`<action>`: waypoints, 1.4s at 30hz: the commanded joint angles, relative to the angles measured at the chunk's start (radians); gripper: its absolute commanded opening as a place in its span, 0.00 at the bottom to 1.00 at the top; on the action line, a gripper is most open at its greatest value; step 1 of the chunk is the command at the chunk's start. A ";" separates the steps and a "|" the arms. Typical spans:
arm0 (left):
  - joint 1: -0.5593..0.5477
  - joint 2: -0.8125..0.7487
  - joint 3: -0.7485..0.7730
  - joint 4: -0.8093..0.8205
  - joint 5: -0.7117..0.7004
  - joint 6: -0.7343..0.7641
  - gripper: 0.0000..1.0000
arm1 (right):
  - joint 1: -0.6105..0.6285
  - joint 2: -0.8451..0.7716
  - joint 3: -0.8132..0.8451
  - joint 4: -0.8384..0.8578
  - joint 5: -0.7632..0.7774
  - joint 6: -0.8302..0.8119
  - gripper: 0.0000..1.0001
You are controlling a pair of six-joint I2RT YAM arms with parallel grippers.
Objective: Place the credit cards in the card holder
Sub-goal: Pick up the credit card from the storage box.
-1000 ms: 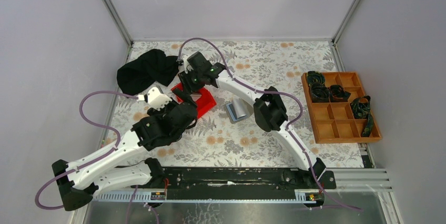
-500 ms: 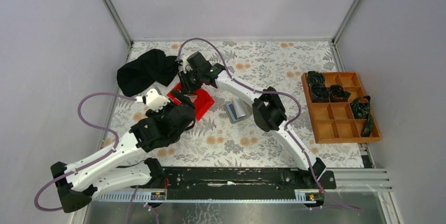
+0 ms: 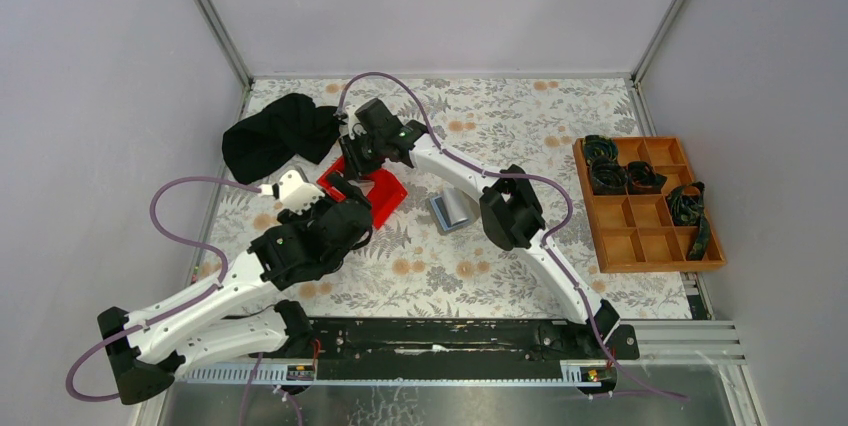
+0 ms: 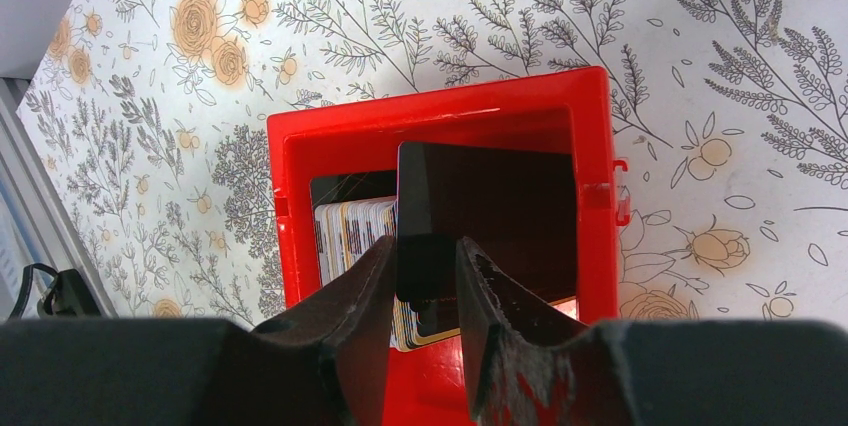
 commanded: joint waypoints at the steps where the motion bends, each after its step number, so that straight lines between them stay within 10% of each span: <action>1: 0.005 -0.009 -0.010 -0.004 -0.025 -0.015 0.98 | 0.008 -0.069 0.010 0.022 -0.033 0.012 0.35; 30: 0.006 0.001 -0.014 0.025 -0.012 -0.013 0.98 | 0.007 -0.126 -0.013 0.005 0.023 -0.019 0.25; 42: 0.007 0.005 -0.009 0.025 -0.011 -0.025 0.98 | 0.011 -0.203 -0.098 0.004 0.291 -0.110 0.00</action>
